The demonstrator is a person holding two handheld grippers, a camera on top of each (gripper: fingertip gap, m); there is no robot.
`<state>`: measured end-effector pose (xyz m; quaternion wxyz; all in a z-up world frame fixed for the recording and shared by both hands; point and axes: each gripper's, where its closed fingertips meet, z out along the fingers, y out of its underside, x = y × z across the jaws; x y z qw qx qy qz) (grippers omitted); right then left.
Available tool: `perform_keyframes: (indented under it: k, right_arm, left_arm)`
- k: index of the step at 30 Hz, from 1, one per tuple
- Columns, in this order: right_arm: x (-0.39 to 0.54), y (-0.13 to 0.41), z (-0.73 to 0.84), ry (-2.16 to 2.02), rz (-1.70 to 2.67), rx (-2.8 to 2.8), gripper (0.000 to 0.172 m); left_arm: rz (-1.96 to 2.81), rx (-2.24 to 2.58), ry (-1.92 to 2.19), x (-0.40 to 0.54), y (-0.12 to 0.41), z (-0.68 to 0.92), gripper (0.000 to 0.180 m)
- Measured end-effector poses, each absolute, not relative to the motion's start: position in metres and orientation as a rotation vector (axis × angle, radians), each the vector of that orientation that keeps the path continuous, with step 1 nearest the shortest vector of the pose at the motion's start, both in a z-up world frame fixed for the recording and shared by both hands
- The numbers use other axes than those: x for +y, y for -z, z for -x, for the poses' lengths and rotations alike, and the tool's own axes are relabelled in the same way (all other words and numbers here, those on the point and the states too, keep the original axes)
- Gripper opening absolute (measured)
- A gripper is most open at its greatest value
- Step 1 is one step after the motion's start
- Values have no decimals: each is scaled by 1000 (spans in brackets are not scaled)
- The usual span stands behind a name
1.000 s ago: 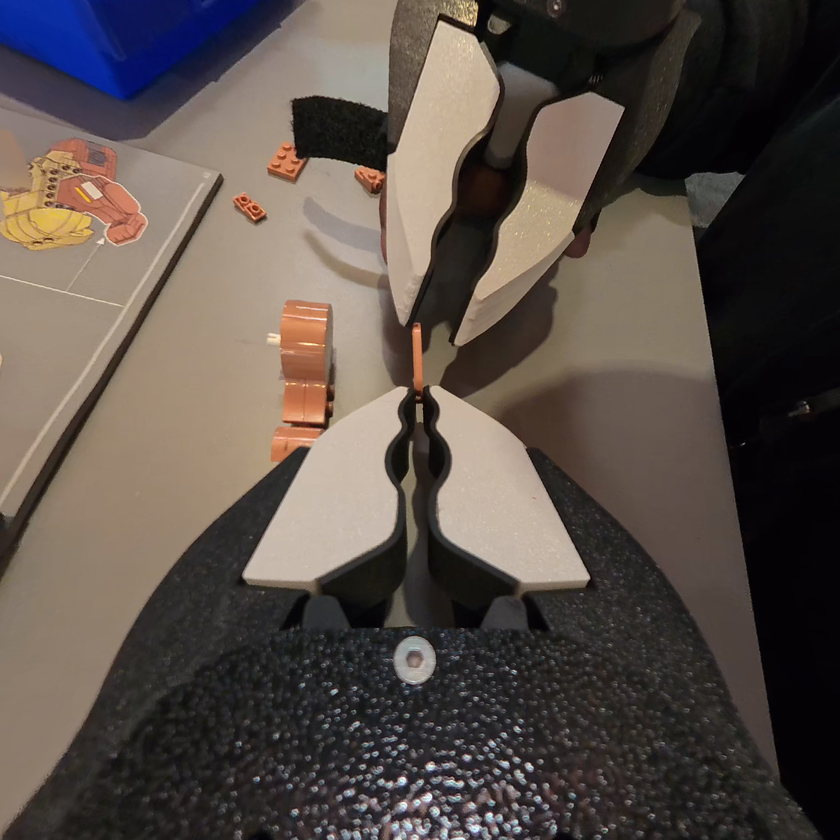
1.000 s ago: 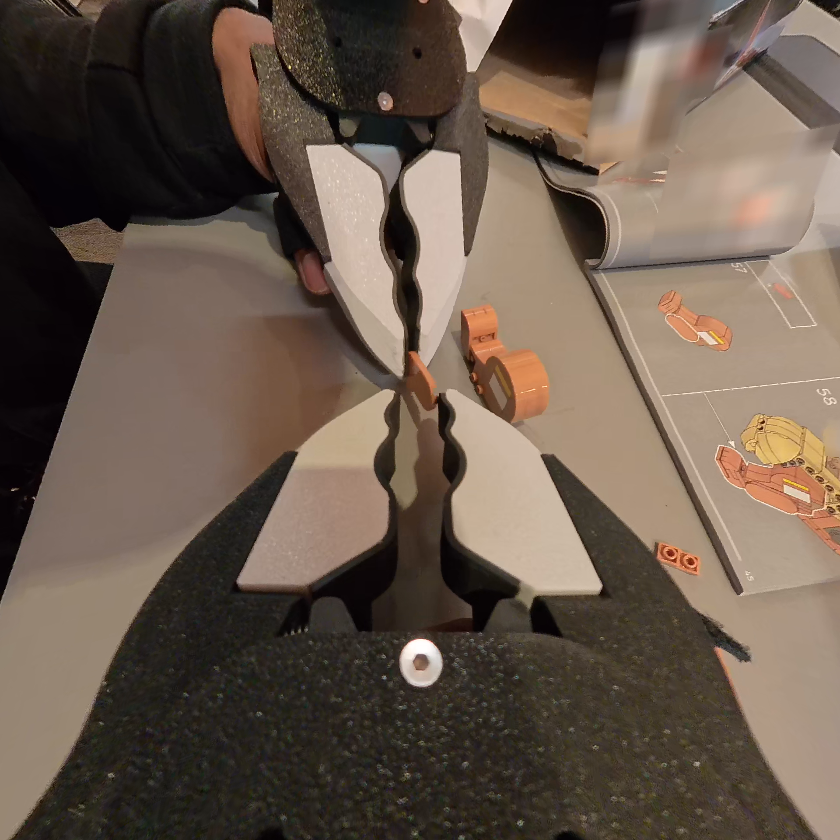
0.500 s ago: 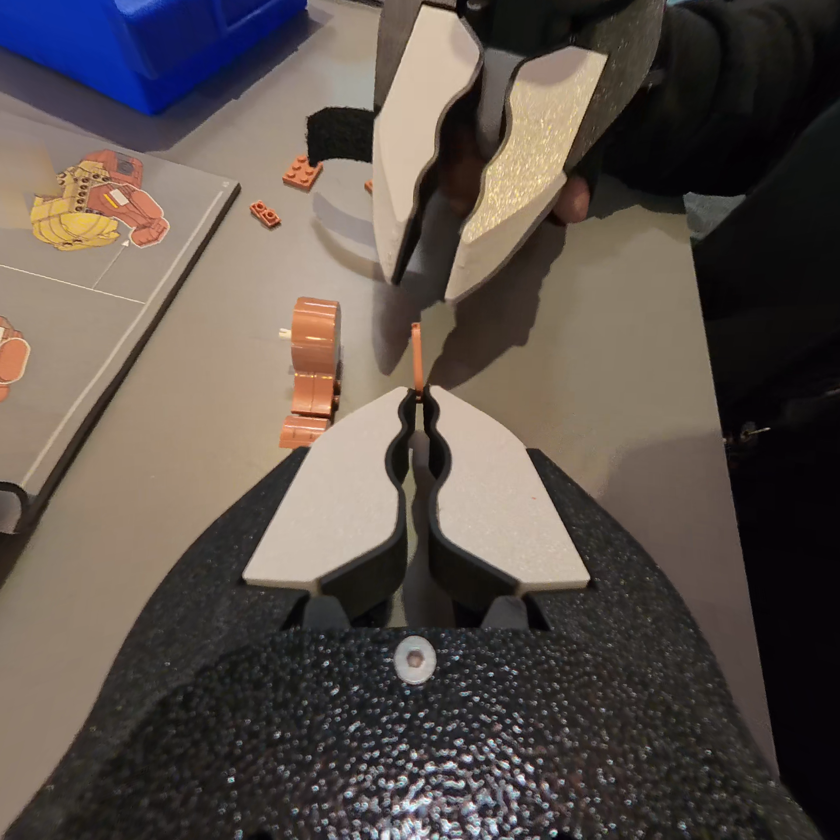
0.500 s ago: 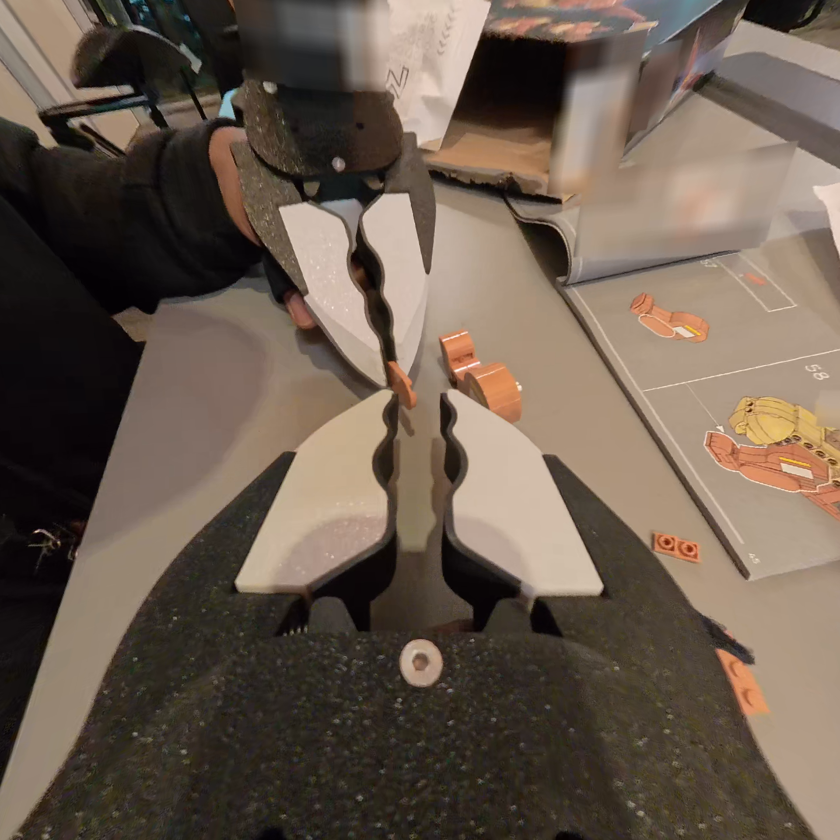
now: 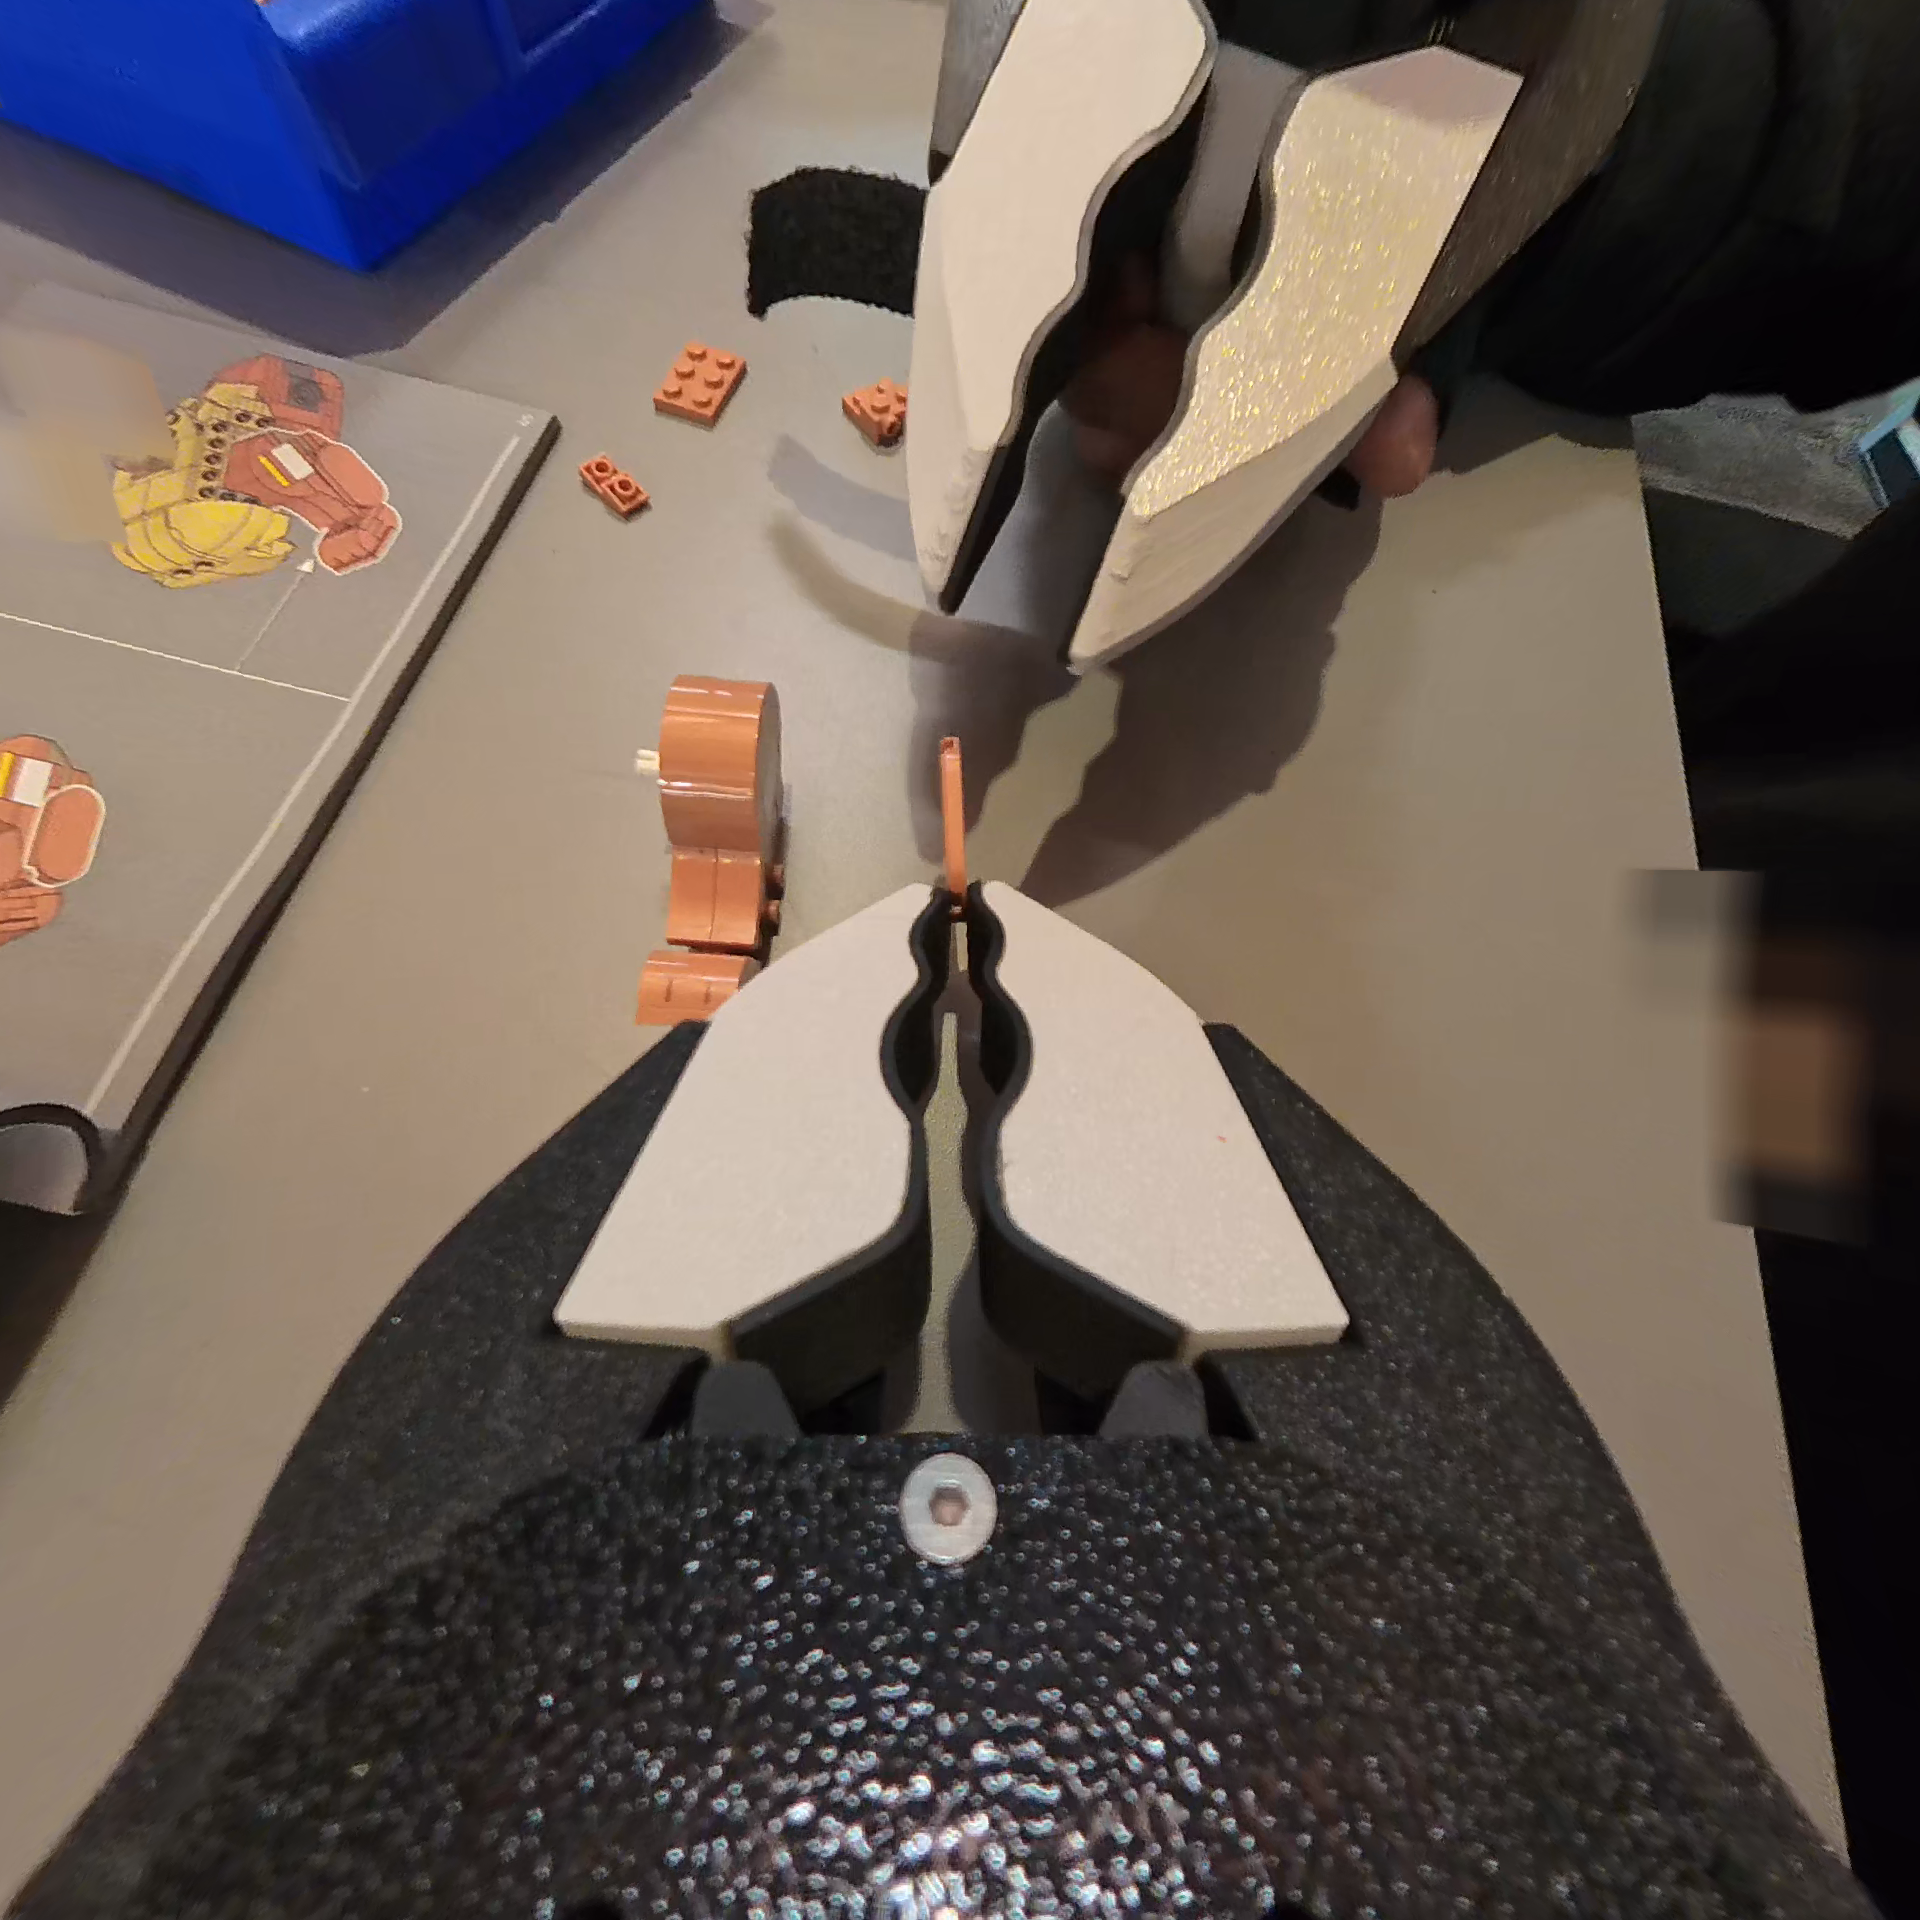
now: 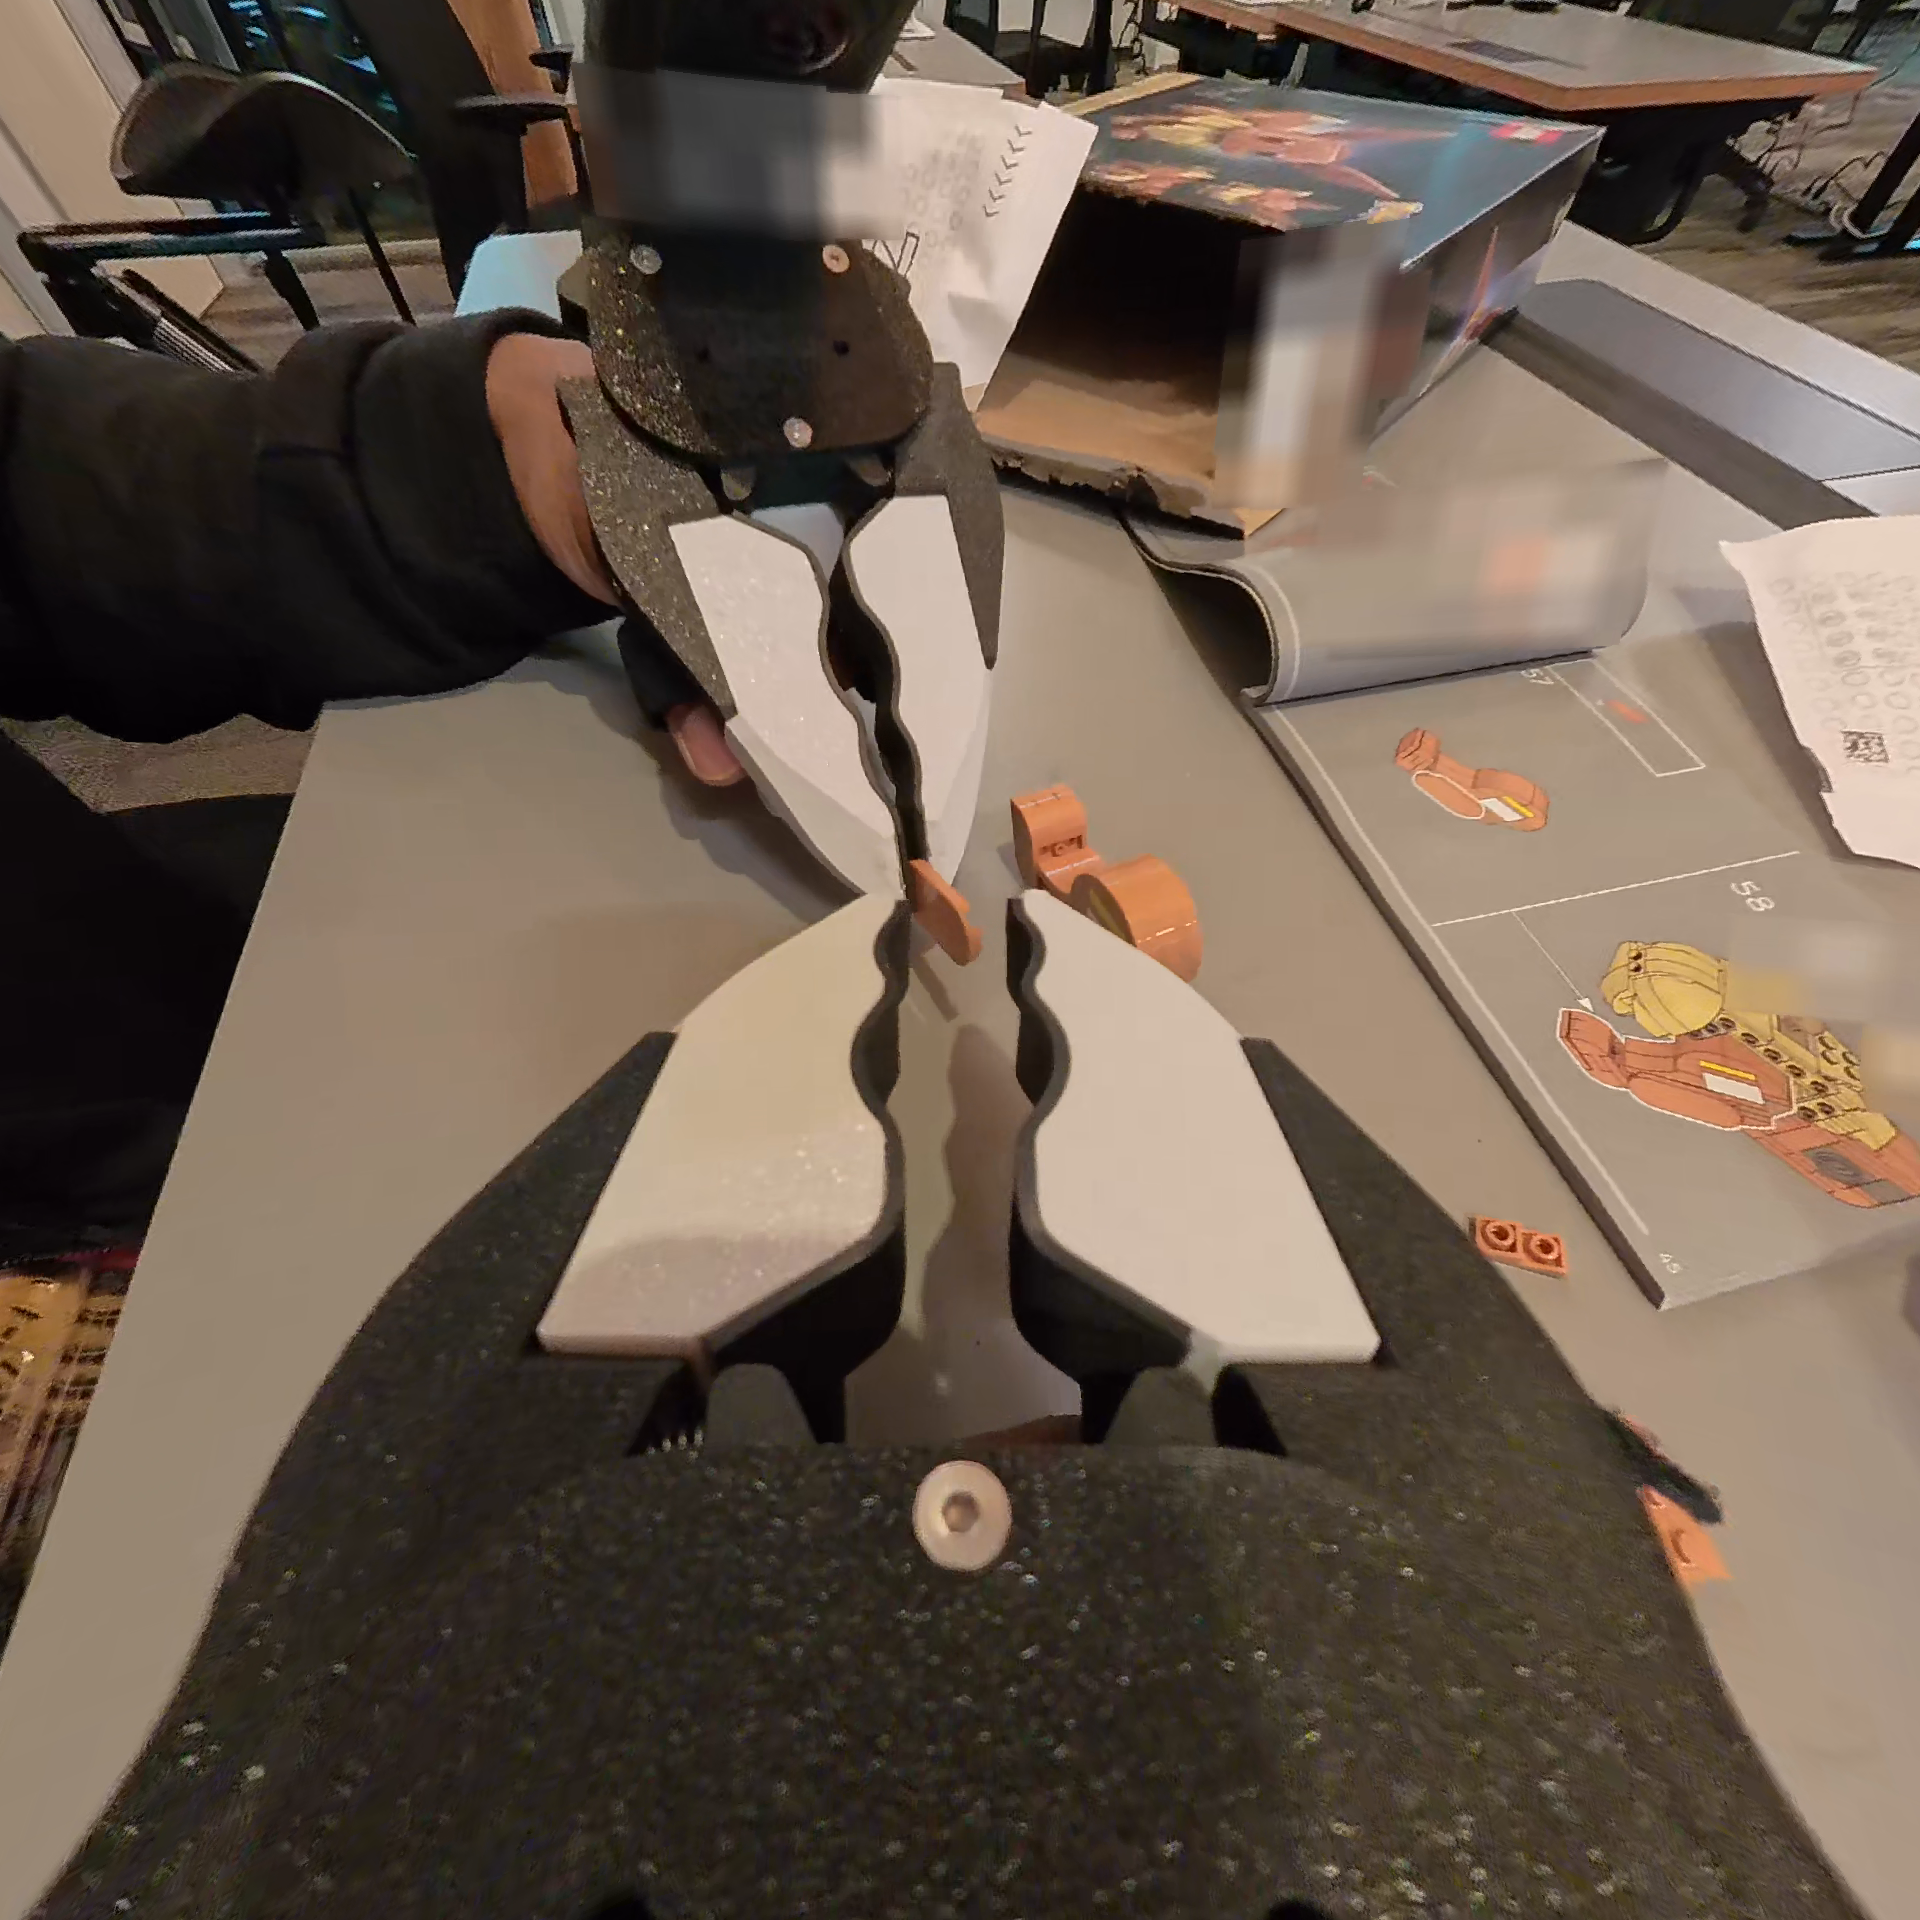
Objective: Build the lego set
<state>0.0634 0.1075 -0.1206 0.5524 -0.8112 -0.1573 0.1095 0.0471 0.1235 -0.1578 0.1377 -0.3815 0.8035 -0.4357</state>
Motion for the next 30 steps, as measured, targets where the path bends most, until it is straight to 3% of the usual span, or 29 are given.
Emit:
perform_keyframes:
  k: [30]
  right_arm:
    - [114, 93, -71, -211, 1731, -249, 22]
  left_arm:
    - [936, 2493, 1328, 121, 142, -54, 2]
